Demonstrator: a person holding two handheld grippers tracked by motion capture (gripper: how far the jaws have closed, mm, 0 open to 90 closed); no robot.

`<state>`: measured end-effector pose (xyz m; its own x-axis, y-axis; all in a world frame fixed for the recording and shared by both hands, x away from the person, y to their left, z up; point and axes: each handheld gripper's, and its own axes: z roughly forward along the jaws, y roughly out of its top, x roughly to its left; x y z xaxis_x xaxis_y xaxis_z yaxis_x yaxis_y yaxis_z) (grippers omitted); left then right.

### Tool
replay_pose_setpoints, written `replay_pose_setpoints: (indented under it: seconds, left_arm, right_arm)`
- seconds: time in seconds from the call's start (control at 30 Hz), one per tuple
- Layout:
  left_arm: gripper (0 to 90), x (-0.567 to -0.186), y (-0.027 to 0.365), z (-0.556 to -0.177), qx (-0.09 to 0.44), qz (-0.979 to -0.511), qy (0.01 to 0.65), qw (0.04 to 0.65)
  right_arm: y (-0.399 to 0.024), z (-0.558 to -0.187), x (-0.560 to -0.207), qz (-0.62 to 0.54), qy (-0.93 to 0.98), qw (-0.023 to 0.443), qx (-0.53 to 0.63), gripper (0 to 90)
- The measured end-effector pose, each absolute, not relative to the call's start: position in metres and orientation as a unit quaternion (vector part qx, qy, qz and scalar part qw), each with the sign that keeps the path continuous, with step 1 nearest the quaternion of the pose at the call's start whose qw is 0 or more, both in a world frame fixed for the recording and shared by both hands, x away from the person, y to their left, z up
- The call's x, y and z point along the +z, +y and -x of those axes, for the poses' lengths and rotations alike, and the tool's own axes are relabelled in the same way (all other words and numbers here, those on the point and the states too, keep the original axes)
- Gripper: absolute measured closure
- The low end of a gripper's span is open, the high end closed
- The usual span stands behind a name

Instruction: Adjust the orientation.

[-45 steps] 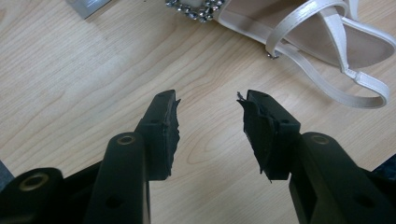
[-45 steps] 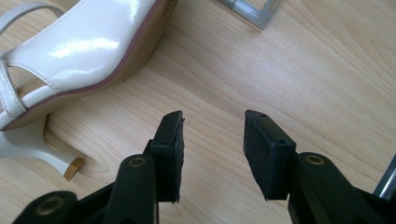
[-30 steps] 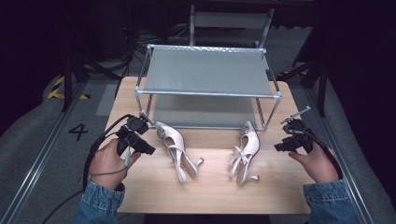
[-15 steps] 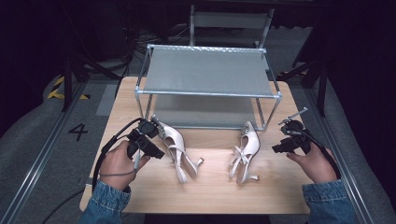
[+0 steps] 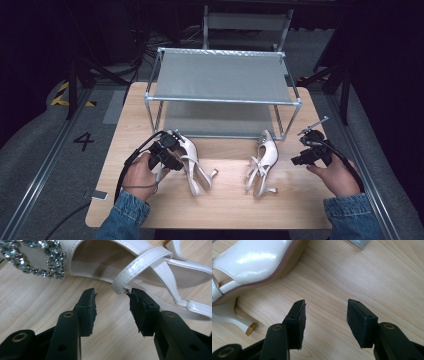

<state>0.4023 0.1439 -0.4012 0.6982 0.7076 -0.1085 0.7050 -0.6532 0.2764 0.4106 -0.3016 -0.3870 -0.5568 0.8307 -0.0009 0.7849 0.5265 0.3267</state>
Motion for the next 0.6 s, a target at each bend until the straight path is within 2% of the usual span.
replay_pose_setpoints:
  seconds: [0.3, 0.43, 0.6]
  left_arm:
    - [56.5, -0.415, 0.137, -0.408, 0.017, -0.913, 0.38, 0.148]
    - [60.0, -0.419, 0.135, -0.409, 0.015, -0.914, 0.376, 0.151]
    - [81.1, -0.415, 0.135, -0.406, 0.009, -0.914, 0.369, 0.168]
  right_arm:
    - [-0.304, -0.409, -0.389, -0.468, 0.868, 0.078, 0.144, 48.5]
    - [-0.304, -0.409, -0.39, -0.467, 0.869, 0.078, 0.142, 48.5]
    - [-0.303, -0.409, -0.391, -0.464, 0.871, 0.077, 0.139, 47.9]
